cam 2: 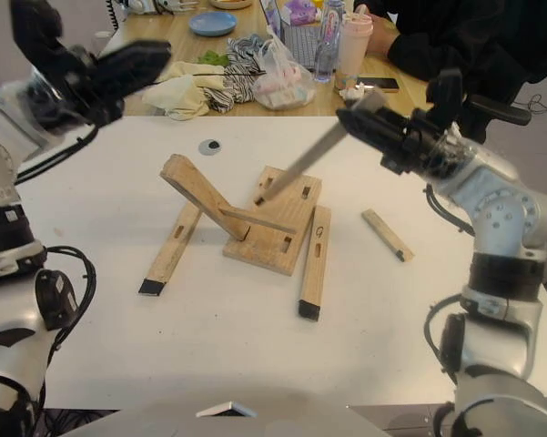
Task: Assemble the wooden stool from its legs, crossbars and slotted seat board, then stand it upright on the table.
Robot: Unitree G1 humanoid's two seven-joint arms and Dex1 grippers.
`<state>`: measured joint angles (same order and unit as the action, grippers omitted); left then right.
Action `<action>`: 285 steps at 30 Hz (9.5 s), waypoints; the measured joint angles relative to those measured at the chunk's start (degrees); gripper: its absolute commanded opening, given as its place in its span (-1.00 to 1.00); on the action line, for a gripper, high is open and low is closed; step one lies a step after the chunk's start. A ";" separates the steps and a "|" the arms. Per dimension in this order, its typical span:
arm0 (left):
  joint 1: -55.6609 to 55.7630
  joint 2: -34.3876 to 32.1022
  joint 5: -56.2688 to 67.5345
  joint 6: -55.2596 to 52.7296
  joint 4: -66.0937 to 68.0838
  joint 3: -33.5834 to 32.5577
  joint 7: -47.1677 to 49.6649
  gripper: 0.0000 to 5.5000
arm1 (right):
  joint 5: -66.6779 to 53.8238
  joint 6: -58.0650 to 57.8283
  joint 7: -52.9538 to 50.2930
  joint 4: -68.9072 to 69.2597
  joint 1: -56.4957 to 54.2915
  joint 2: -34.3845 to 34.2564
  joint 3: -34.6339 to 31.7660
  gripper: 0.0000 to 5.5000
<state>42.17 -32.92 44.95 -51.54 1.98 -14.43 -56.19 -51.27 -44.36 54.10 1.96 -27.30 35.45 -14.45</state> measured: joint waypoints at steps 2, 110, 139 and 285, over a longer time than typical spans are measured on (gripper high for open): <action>-3.81 0.00 -1.57 0.32 -2.30 2.01 1.82 -0.48 | 0.75 0.06 1.38 2.65 3.63 1.51 0.93 -0.27; 18.61 1.86 -40.81 3.07 5.44 56.09 -18.62 -0.66 | 36.02 9.33 28.82 -6.51 -29.79 9.16 40.60 -0.27; 10.47 -0.60 -39.57 0.44 -3.51 46.99 -12.37 -0.87 | 42.86 7.41 30.39 -11.32 -34.46 0.86 42.73 -0.27; -22.83 12.14 -39.33 15.56 6.39 29.80 25.05 -0.80 | 53.24 12.47 1.14 -9.74 3.28 -5.70 36.26 -0.90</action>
<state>19.34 -20.78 5.62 -35.98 8.37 15.37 -31.14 1.97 -31.90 55.24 -7.77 -24.02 29.74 21.81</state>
